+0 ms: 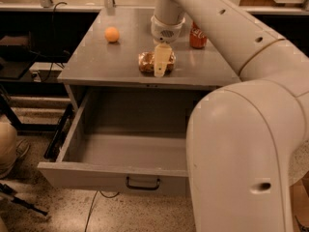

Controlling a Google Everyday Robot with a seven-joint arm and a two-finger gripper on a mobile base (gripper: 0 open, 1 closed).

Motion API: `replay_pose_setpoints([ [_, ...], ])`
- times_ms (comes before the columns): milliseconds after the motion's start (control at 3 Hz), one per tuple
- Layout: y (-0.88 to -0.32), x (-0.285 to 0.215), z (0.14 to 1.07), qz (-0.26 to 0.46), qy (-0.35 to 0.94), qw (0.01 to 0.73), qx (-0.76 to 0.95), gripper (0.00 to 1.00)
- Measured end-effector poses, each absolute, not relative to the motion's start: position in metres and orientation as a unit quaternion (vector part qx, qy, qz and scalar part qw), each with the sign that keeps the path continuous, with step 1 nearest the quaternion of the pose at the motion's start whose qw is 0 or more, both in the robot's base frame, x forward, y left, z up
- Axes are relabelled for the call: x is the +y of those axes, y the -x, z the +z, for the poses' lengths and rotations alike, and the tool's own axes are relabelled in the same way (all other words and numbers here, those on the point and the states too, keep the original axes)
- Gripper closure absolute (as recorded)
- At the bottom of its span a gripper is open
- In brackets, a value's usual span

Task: Place orange can into top drawer

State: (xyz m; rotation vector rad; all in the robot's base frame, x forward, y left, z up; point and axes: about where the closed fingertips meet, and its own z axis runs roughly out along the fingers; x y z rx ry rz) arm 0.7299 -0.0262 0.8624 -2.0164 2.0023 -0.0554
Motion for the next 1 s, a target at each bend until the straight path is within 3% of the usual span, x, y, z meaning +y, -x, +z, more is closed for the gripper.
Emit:
replay_pose_setpoints([
  [667, -0.732, -0.015, 0.838, 0.007, 0.7, 0.135, 0.701, 0.65],
  [1000, -0.714, -0.035, 0.865, 0.008, 0.694, 0.17, 0.7, 0.88],
])
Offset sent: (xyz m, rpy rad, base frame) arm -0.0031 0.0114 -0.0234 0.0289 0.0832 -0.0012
